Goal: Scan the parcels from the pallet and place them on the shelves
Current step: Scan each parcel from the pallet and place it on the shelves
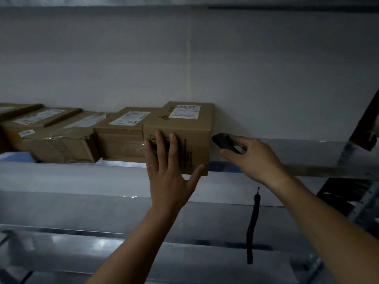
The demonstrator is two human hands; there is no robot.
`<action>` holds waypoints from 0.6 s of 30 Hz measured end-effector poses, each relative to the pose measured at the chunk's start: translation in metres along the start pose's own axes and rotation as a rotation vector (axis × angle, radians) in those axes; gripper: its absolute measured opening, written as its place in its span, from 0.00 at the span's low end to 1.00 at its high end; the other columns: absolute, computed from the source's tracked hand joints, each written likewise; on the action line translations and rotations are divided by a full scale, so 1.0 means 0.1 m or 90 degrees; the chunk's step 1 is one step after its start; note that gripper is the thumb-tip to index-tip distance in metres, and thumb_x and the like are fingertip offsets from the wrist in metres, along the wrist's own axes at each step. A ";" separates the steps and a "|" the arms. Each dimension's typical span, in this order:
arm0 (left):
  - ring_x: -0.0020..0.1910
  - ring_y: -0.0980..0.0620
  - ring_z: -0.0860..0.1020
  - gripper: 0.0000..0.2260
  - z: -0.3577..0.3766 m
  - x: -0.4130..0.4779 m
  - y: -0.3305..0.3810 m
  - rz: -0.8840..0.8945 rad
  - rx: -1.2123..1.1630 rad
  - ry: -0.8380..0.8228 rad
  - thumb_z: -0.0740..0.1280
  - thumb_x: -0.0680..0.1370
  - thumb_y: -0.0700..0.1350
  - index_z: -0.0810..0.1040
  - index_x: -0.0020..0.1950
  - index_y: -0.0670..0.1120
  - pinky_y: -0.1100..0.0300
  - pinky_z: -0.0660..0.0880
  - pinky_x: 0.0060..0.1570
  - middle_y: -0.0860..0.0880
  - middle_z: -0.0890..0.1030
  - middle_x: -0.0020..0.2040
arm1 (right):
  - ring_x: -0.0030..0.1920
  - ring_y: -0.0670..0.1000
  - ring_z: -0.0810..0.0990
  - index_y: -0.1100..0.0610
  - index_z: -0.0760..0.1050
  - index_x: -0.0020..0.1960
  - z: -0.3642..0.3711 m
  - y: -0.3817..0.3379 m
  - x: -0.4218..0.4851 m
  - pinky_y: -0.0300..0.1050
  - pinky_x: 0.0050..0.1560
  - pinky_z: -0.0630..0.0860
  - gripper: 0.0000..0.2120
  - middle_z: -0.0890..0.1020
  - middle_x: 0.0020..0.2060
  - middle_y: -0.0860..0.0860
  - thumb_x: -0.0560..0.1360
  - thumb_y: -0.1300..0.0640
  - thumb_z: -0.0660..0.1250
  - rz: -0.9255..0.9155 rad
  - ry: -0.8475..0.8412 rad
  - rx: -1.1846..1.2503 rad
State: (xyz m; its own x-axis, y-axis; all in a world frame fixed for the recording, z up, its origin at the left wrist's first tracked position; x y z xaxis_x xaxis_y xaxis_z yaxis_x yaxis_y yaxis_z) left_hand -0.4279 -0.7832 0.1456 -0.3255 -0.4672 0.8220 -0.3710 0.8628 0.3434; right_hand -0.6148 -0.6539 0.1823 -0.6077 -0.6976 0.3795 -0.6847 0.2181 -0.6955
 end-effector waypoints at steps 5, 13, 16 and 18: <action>0.82 0.37 0.48 0.36 -0.01 -0.48 0.17 0.007 -0.158 0.069 0.71 0.78 0.56 0.60 0.79 0.43 0.40 0.53 0.79 0.39 0.54 0.82 | 0.57 0.33 0.74 0.35 0.73 0.69 -0.15 0.24 -0.44 0.26 0.53 0.69 0.27 0.75 0.52 0.22 0.71 0.34 0.70 0.003 0.005 0.007; 0.72 0.44 0.70 0.20 1.16 -2.27 1.07 0.146 -0.456 -0.443 0.73 0.78 0.48 0.76 0.67 0.42 0.46 0.68 0.72 0.43 0.75 0.68 | 0.58 0.34 0.76 0.40 0.75 0.69 -0.59 1.42 -1.84 0.32 0.57 0.72 0.30 0.77 0.61 0.33 0.69 0.35 0.72 0.278 0.020 -0.052; 0.71 0.53 0.68 0.29 1.60 -2.86 1.34 0.151 -0.522 -0.672 0.74 0.77 0.57 0.72 0.73 0.45 0.60 0.64 0.72 0.50 0.71 0.71 | 0.56 0.34 0.75 0.40 0.75 0.69 -0.78 1.74 -2.49 0.28 0.53 0.70 0.27 0.76 0.58 0.31 0.71 0.36 0.72 0.399 0.043 -0.102; 0.70 0.58 0.67 0.32 1.81 -3.19 1.57 0.152 -0.577 -0.798 0.73 0.74 0.63 0.69 0.73 0.51 0.68 0.61 0.69 0.57 0.69 0.70 | 0.54 0.36 0.76 0.37 0.75 0.68 -0.87 1.86 -2.98 0.33 0.53 0.73 0.26 0.77 0.59 0.31 0.71 0.34 0.70 0.487 0.058 -0.112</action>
State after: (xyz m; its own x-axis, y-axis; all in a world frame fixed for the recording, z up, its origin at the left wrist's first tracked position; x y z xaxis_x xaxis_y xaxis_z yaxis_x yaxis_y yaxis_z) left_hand -0.5398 -0.5340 -0.1448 -0.9582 0.2334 0.1656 0.2701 0.5463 0.7928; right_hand -0.5961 -0.3456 -0.0068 -0.9610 -0.2533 -0.1110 -0.1127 0.7251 -0.6793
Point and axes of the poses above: each hand's wrist, its own x-axis towards the middle knuckle, its own z-axis out of the palm, y = z × x, the point moved 10 cm from there along x, towards the middle knuckle
